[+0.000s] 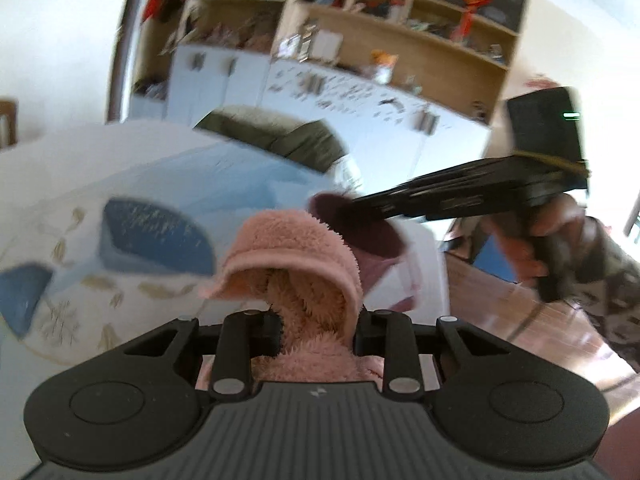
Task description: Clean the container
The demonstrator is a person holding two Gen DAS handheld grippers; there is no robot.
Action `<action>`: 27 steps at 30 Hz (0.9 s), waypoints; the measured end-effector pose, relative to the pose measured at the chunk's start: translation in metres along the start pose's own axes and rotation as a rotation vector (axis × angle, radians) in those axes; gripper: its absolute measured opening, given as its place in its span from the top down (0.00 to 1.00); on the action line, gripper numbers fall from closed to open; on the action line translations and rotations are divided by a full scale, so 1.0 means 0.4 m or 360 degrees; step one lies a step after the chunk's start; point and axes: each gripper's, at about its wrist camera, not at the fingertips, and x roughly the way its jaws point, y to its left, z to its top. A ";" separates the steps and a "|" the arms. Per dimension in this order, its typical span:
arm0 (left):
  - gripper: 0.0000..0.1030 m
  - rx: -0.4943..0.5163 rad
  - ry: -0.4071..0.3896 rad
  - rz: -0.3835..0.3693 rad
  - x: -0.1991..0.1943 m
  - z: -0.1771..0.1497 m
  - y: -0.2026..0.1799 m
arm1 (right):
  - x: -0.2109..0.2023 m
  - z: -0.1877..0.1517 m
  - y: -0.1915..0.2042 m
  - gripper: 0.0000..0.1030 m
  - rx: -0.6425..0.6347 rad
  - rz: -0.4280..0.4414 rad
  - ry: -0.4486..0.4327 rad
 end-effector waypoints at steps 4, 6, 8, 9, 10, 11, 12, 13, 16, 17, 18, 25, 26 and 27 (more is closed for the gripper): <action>0.72 0.0104 0.0007 -0.0072 0.005 0.006 -0.035 | 0.002 0.001 0.007 0.96 -0.0022 0.0016 0.0005; 0.72 0.0120 0.0034 -0.0096 0.024 0.005 -0.036 | 0.001 0.002 0.008 0.96 -0.0025 0.0024 0.0010; 0.72 0.0127 0.0057 -0.0110 0.045 0.006 -0.031 | 0.001 0.002 0.010 0.96 -0.0034 0.0019 0.0010; 0.72 0.0125 0.0064 -0.0115 0.053 0.005 -0.026 | 0.000 0.002 0.009 0.96 -0.0033 0.0017 0.0010; 0.72 0.0118 0.0071 -0.0118 0.058 0.004 -0.022 | -0.001 0.002 0.007 0.96 -0.0030 0.0013 0.0009; 0.72 0.0108 0.0088 -0.0125 0.064 -0.001 -0.015 | -0.001 0.002 0.004 0.96 -0.0022 0.0017 0.0009; 0.72 0.0106 0.0115 -0.0120 0.072 -0.009 -0.008 | -0.001 0.002 0.000 0.96 -0.0011 0.0027 0.0010; 0.72 0.0110 0.0143 -0.0092 0.081 -0.017 -0.003 | -0.001 0.002 -0.001 0.96 -0.0006 0.0034 0.0008; 0.72 0.0094 0.0191 -0.0049 0.095 -0.035 0.012 | 0.000 0.000 0.002 0.96 -0.0013 0.0031 0.0004; 0.72 0.0089 0.0179 -0.0048 0.086 -0.035 0.014 | 0.000 -0.001 0.000 0.96 -0.0012 0.0031 0.0004; 0.72 0.0094 0.0160 -0.0052 0.073 -0.034 0.012 | -0.001 -0.001 0.000 0.96 -0.0010 0.0031 0.0005; 0.72 0.0229 0.0053 -0.0095 -0.003 -0.009 -0.051 | 0.004 0.002 0.005 0.96 -0.0008 0.0030 0.0008; 0.72 0.0239 0.0047 -0.0103 -0.003 -0.006 -0.059 | 0.005 0.001 0.003 0.96 -0.0008 0.0029 0.0008; 0.72 0.0248 0.0047 -0.0115 -0.003 -0.003 -0.067 | 0.006 0.002 0.004 0.96 -0.0012 0.0026 0.0009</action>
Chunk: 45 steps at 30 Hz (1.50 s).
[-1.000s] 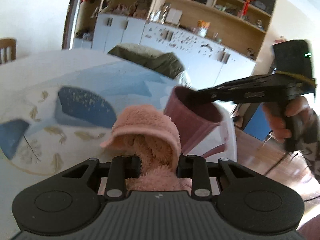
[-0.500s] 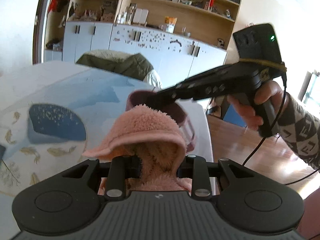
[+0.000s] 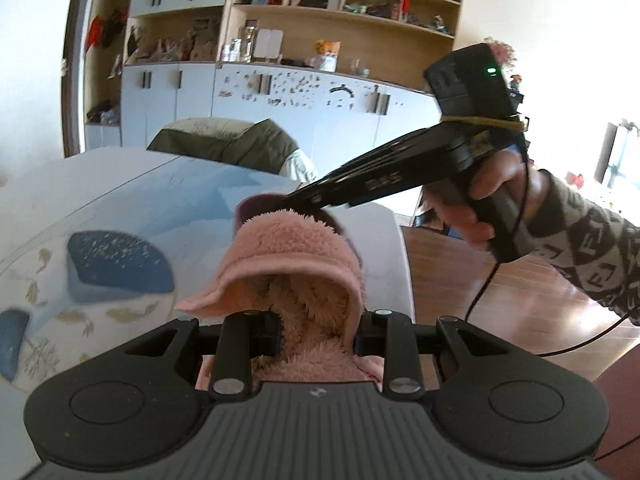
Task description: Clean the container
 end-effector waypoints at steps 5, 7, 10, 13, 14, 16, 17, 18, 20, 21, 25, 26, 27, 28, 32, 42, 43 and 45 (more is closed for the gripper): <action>0.72 0.0020 0.0040 -0.0016 0.043 0.007 -0.012 | 0.002 0.001 0.000 0.96 -0.0007 0.0001 0.0005; 0.72 0.0006 0.0061 -0.0020 0.061 0.005 -0.003 | 0.002 0.000 0.001 0.96 -0.0010 -0.0003 0.0004; 0.72 -0.0033 0.0088 -0.0017 0.079 -0.001 0.018 | 0.003 0.001 0.001 0.96 -0.0008 -0.0010 0.0001; 0.72 -0.0068 0.0119 -0.0010 0.095 -0.011 0.039 | 0.004 0.000 0.000 0.96 -0.0007 -0.0008 -0.0001; 0.72 -0.0081 0.0130 -0.0007 0.099 -0.015 0.047 | 0.004 -0.001 0.000 0.96 -0.0008 -0.0008 -0.0002; 0.72 -0.0106 0.0145 0.0000 0.108 -0.022 0.059 | 0.003 -0.002 0.002 0.96 -0.0011 -0.0005 -0.0005; 0.72 -0.0122 0.0150 -0.0001 0.112 -0.025 0.066 | 0.003 -0.002 0.004 0.96 -0.0016 -0.0005 -0.0006; 0.72 -0.0130 0.0153 -0.0001 0.114 -0.028 0.069 | 0.003 -0.002 0.004 0.96 -0.0018 -0.0007 -0.0006; 0.72 -0.0146 0.0170 0.0020 0.121 -0.034 0.079 | 0.002 -0.002 0.004 0.96 -0.0019 -0.0006 -0.0005; 0.72 -0.0155 0.0182 0.0035 0.126 -0.037 0.083 | 0.002 -0.001 0.005 0.96 -0.0019 -0.0007 -0.0004; 0.72 -0.0238 0.0217 0.0078 0.136 -0.049 0.110 | 0.001 -0.001 0.004 0.96 -0.0019 -0.0014 -0.0006; 0.72 -0.0263 0.0219 0.0079 0.134 -0.048 0.116 | 0.001 -0.001 0.004 0.96 -0.0016 -0.0016 -0.0006; 0.72 -0.0278 0.0220 0.0087 0.129 -0.046 0.118 | 0.002 -0.001 0.003 0.96 -0.0013 -0.0016 -0.0006; 0.72 -0.0279 0.0215 0.0097 0.120 -0.045 0.120 | 0.002 -0.001 0.000 0.96 -0.0007 -0.0014 -0.0005; 0.66 -0.0236 0.0198 0.0091 0.074 -0.042 0.107 | 0.003 -0.001 -0.003 0.96 0.0001 -0.0009 -0.0002; 0.30 -0.0128 0.0004 0.0206 -0.058 -0.026 0.097 | 0.005 -0.001 -0.004 0.96 0.0007 -0.0007 -0.0003; 0.30 -0.0139 -0.0022 0.0187 -0.063 -0.016 0.103 | 0.006 0.000 -0.001 0.96 0.0008 -0.0006 -0.0004; 0.30 -0.0153 -0.0061 0.0156 -0.057 0.001 0.116 | 0.005 -0.001 -0.003 0.96 0.0009 -0.0004 -0.0007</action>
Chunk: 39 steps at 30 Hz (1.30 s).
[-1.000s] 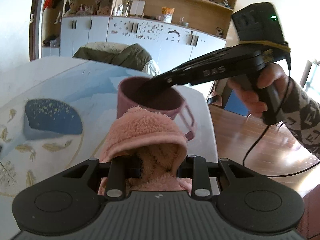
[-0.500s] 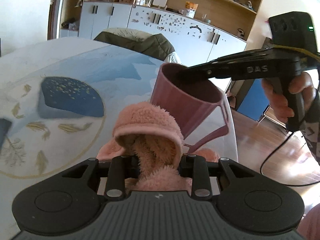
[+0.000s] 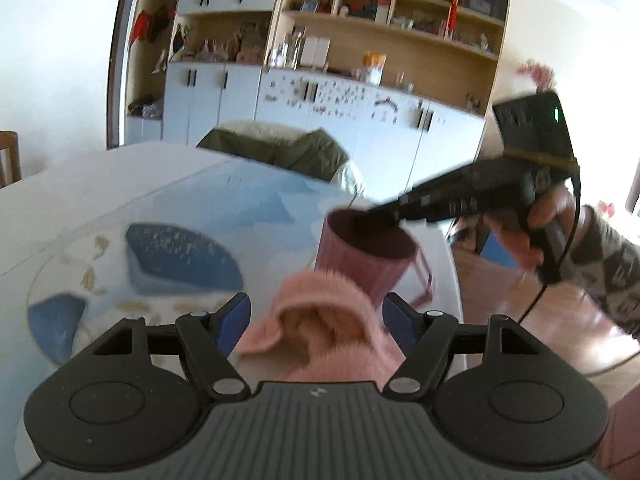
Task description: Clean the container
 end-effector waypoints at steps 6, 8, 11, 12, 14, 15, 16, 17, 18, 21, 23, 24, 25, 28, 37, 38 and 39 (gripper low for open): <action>0.36 -0.0182 0.0100 -0.0046 0.107 -0.001 0.055 | -0.006 -0.005 0.002 0.96 0.0009 0.0006 -0.0005; 0.36 -0.0192 0.0150 -0.0052 0.136 -0.013 0.056 | -0.009 -0.007 0.001 0.96 0.0010 0.0009 -0.0007; 0.36 -0.0172 0.0249 -0.0025 0.176 -0.036 0.049 | -0.011 -0.008 0.000 0.96 0.0014 0.0006 -0.0005; 0.36 -0.0161 0.0274 -0.0003 0.185 -0.043 0.044 | -0.011 -0.007 -0.001 0.96 0.0018 0.0006 -0.0005; 0.47 -0.0156 0.0267 0.0009 0.182 -0.052 0.042 | -0.012 -0.008 -0.003 0.96 0.0027 0.0004 -0.0008; 0.62 -0.0157 0.0257 0.0003 0.177 -0.052 0.038 | -0.012 -0.008 -0.003 0.96 0.0031 0.0003 -0.0009; 0.68 -0.0159 0.0250 -0.0005 0.172 -0.051 0.031 | -0.013 -0.010 -0.003 0.96 0.0034 0.0002 -0.0010; 0.71 -0.0142 0.0235 0.0017 0.164 -0.050 0.020 | -0.013 -0.010 -0.004 0.96 0.0036 -0.0001 -0.0011; 0.78 -0.0113 0.0219 0.0037 0.156 -0.051 0.009 | -0.012 -0.009 -0.003 0.96 0.0037 -0.0004 -0.0011; 0.79 -0.0013 0.0140 0.0022 0.118 -0.041 -0.038 | -0.011 -0.009 0.000 0.96 0.0035 -0.0004 -0.0013; 0.79 0.0031 0.0083 -0.0025 0.091 -0.035 -0.062 | -0.009 -0.009 0.000 0.96 0.0036 -0.0001 -0.0012; 0.79 0.0052 0.0061 -0.0058 0.076 -0.034 -0.072 | -0.008 -0.009 0.002 0.96 0.0033 -0.0007 -0.0012; 0.79 0.0069 0.0045 -0.0107 0.061 -0.032 -0.084 | -0.007 -0.009 0.001 0.96 0.0032 -0.0010 -0.0012; 0.79 0.0134 0.0015 -0.0159 0.046 -0.024 -0.120 | -0.006 -0.009 0.000 0.96 0.0042 -0.0004 -0.0012; 0.79 0.0039 0.0066 -0.0091 0.100 -0.025 -0.071 | -0.004 -0.007 0.012 0.93 -0.0011 -0.0035 -0.0013; 0.79 0.0022 0.0076 -0.0066 0.104 -0.028 -0.061 | -0.004 -0.007 0.013 0.93 -0.0014 -0.0033 -0.0014; 0.79 0.0004 0.0093 -0.0038 0.110 -0.032 -0.050 | -0.004 -0.007 0.013 0.93 -0.0016 -0.0032 -0.0014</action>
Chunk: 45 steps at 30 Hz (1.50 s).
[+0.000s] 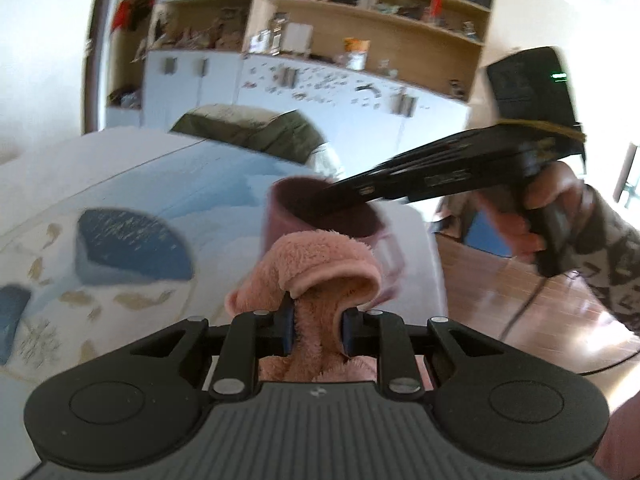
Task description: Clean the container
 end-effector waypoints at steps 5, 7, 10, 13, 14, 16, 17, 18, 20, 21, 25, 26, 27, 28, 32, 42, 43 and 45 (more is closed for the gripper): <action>0.80 -0.0157 0.0097 0.0087 0.035 -0.026 0.069 | 0.005 0.003 0.004 0.96 -0.0011 0.0019 0.0004; 0.80 -0.0159 0.0048 0.0053 0.008 -0.025 0.072 | 0.008 0.005 0.004 0.96 -0.0009 0.0015 0.0004; 0.79 -0.0095 -0.0059 -0.0041 -0.039 -0.012 0.047 | 0.011 0.007 0.003 0.96 -0.0006 0.0022 0.0008; 0.79 -0.0019 -0.0131 -0.0126 -0.071 0.005 0.010 | 0.013 0.007 0.003 0.96 -0.0005 0.0024 0.0007; 0.79 0.0009 -0.0142 -0.0140 -0.075 0.010 -0.004 | 0.014 0.007 0.003 0.96 -0.0005 0.0025 0.0007; 0.79 0.0054 -0.0141 -0.0151 -0.069 0.018 -0.025 | 0.015 0.008 0.001 0.96 -0.0007 0.0030 0.0007; 0.79 0.0063 -0.0135 -0.0147 -0.062 0.020 -0.029 | 0.015 0.009 0.001 0.96 -0.0010 0.0029 0.0008; 0.79 0.0060 -0.0129 -0.0151 -0.056 0.020 -0.030 | 0.015 0.008 0.001 0.96 -0.0016 0.0027 0.0008; 0.79 0.0028 -0.0111 -0.0162 -0.038 0.020 -0.022 | 0.015 0.008 0.002 0.96 -0.0026 0.0013 0.0007; 0.79 0.0018 -0.0104 -0.0164 -0.033 0.019 -0.018 | 0.015 0.007 0.000 0.95 -0.0027 0.0009 0.0006; 0.79 -0.0027 -0.0054 -0.0128 -0.009 0.004 0.003 | 0.014 0.006 0.002 0.95 -0.0033 0.0016 0.0003; 0.79 -0.0038 -0.0040 -0.0110 -0.002 0.001 0.009 | 0.014 0.006 0.004 0.95 -0.0036 0.0017 0.0002; 0.79 -0.0059 -0.0021 -0.0093 0.004 -0.005 0.020 | 0.015 0.006 0.006 0.95 -0.0041 0.0013 0.0001; 0.79 -0.0085 0.0014 -0.0072 0.017 -0.013 0.029 | 0.015 0.006 0.006 0.95 -0.0045 0.0014 0.0000; 0.80 -0.0148 0.0106 0.0022 0.043 -0.033 0.060 | 0.015 0.009 0.006 0.96 -0.0047 0.0026 0.0004; 0.79 -0.0060 -0.0132 -0.0131 -0.085 0.023 0.024 | 0.021 0.014 0.004 0.96 -0.0036 0.0023 0.0011; 0.79 -0.0053 -0.0129 -0.0137 -0.079 0.028 0.016 | 0.022 0.014 0.004 0.96 -0.0033 0.0024 0.0011; 0.79 -0.0051 -0.0109 -0.0125 -0.058 0.031 0.006 | 0.023 0.012 0.003 0.96 -0.0032 0.0023 0.0010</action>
